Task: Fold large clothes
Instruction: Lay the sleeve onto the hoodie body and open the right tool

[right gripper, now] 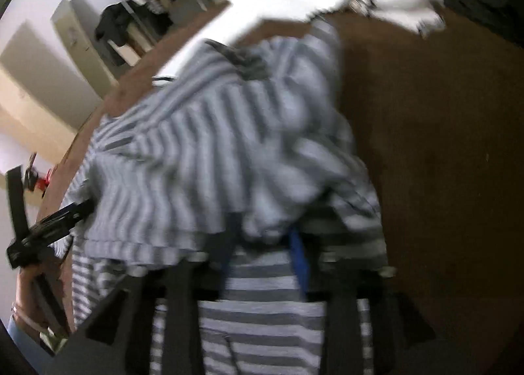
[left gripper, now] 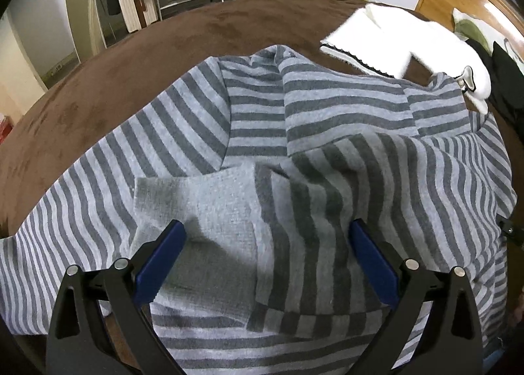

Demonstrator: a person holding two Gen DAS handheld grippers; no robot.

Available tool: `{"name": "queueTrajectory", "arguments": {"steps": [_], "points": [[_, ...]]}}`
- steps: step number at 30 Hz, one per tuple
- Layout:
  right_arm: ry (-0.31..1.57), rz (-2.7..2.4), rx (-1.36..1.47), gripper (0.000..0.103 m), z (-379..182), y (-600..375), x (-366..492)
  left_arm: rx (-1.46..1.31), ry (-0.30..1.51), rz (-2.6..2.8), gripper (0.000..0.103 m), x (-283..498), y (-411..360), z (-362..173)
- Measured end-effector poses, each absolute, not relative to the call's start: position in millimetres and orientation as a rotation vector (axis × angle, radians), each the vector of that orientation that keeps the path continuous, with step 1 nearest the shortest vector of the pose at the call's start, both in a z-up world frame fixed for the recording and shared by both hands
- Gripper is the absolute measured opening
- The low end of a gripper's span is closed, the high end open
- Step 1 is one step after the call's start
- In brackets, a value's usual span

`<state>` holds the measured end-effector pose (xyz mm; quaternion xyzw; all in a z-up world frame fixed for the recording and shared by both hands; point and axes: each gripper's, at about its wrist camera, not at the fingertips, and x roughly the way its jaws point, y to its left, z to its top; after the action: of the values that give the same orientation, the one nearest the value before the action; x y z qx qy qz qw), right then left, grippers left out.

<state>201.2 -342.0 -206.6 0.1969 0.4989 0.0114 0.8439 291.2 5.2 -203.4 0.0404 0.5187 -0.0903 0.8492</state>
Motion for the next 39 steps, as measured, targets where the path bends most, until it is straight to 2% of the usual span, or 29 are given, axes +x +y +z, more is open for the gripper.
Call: {"name": "queueTrajectory", "arguments": {"steps": [5, 8, 11, 17, 18, 19, 20, 24, 28, 32, 39], "points": [[1.03, 0.021, 0.443, 0.053, -211.1, -348.7, 198.0, 0.047, 1.083, -0.182, 0.098, 285.4, 10.3, -206.9], [1.021, -0.016, 0.398, 0.066, -202.9, -347.6, 194.8, 0.051, 1.079, -0.176, 0.098, 285.5, 8.7, -206.8], [0.948, -0.064, 0.397, 0.073, -186.1, -355.8, 183.5, 0.05, 1.088, -0.182, 0.098, 287.4, 8.8, -205.0], [0.86, -0.119, 0.35, 0.073, -160.8, -366.3, 170.2, 0.114, 1.073, -0.191, 0.097, 287.4, -0.5, -194.7], [0.847, -0.114, 0.321, 0.069, -154.9, -365.5, 169.0, 0.129, 1.067, -0.2, 0.097, 285.7, -3.6, -191.6], [0.839, -0.109, 0.289, 0.058, -150.6, -361.9, 169.2, 0.134, 1.064, -0.207, 0.097, 284.6, -5.4, -189.7], [0.834, -0.101, 0.256, 0.053, -146.5, -359.6, 170.7, 0.142, 1.06, -0.217, 0.097, 281.8, -7.9, -186.9], [0.879, -0.024, 0.214, 0.019, -147.2, -352.7, 197.0, 0.152, 1.062, -0.249, 0.097, 273.4, -14.5, -180.8], [0.932, -0.02, 0.102, 0.018, -163.6, -341.8, 222.4, 0.174, 1.123, -0.258, 0.097, 272.4, -16.3, -191.8], [1.033, -0.097, 0.044, 0.017, -200.5, -349.5, 232.9, 0.039, 1.172, -0.273, 0.098, 271.9, 1.1, -205.3], [1.016, -0.129, -0.007, 0.018, -212.8, -349.6, 233.8, 0.049, 1.132, -0.256, 0.098, 246.7, 8.6, -210.9]]}}
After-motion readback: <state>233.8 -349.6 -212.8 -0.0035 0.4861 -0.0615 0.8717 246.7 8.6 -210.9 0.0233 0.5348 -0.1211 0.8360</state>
